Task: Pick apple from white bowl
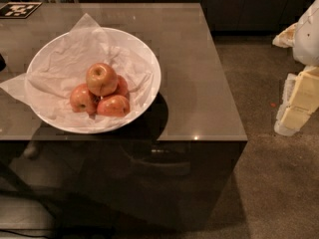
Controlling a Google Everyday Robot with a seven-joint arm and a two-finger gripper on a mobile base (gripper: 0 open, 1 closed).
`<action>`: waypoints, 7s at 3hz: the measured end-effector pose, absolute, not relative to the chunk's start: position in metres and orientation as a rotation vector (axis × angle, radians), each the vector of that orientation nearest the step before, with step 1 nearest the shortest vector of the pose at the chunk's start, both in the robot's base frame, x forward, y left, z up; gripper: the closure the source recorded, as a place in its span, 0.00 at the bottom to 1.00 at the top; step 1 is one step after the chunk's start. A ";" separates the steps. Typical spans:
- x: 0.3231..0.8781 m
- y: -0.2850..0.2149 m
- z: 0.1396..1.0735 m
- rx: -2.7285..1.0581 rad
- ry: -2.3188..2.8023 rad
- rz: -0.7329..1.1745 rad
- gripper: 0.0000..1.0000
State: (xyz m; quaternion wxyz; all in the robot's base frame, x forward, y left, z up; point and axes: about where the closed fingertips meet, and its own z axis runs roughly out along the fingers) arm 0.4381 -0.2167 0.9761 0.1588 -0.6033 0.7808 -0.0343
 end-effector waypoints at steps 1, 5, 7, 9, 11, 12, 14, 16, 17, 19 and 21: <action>0.438 -0.216 0.976 -1.726 2.231 -0.097 0.00; 0.455 -0.138 0.977 -1.926 2.135 -0.039 0.00; 0.490 -0.102 0.976 -1.898 2.002 0.068 0.00; 0.516 -0.068 0.988 -1.939 1.905 0.130 0.00; 0.532 -0.033 0.998 -1.944 1.788 0.247 0.00; 0.538 0.002 1.008 -1.978 1.736 0.356 0.00; 0.530 0.035 1.016 -2.048 1.657 0.450 0.00; 0.532 0.093 0.967 -2.076 1.674 0.627 0.00; 0.533 0.093 0.969 -2.060 1.667 0.601 0.00; 0.541 0.118 0.945 -2.065 1.726 0.588 0.00; 0.545 0.118 0.921 -2.037 1.752 0.599 0.00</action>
Offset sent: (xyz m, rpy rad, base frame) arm 0.0045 0.0493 -0.0010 0.0604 0.0723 0.1148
